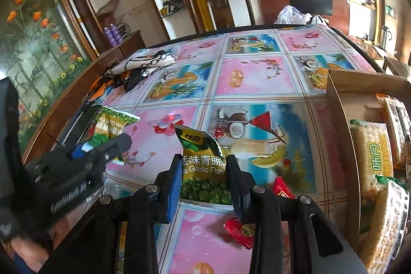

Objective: Organize snacks
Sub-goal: 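Lift the green pea snack bag with left gripper while right holds another green pea bag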

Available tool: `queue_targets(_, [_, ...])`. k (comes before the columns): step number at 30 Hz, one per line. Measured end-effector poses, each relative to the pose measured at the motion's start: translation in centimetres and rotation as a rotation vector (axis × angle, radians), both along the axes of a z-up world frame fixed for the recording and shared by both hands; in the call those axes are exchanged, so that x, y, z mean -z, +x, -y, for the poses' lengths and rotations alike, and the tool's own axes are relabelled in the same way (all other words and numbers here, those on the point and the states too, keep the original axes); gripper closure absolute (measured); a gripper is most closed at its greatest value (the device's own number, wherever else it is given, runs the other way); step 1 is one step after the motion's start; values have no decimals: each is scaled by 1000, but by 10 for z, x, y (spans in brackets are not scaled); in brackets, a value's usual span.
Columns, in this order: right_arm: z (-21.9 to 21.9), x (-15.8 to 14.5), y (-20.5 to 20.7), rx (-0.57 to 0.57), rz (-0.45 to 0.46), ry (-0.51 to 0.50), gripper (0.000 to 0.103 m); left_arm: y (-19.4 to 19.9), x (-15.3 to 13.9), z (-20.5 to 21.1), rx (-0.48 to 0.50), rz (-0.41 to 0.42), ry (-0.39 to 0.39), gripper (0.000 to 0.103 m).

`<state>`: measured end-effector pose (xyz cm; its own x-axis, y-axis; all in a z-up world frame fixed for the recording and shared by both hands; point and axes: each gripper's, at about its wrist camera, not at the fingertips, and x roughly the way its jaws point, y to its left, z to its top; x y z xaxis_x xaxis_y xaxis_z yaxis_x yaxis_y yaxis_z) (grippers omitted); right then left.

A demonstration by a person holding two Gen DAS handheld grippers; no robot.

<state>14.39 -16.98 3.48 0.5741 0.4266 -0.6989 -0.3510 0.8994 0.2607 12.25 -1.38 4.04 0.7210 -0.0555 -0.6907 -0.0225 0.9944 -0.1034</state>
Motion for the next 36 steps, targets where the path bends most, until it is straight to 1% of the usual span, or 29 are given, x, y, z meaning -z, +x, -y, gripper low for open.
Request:
queue_targets(6, [-1,2,1,-3,-6,-5,67,-6,-1,14,39,9,18,68])
queue_targets(17, [-2,3,2,-10,-11,6,67,-5,2,10,30,-2,8,68])
queue_targets(27, [0,2,2,1,6,7,67,-6,7,12,34,-3,1,68])
queue_targets(32, [3,0,3,3,5,18,67,-8,8,15,34,9,11,68])
queue_targets(36, [2,1,3,1,2,19,67,-10,8,15,31,12,3,68])
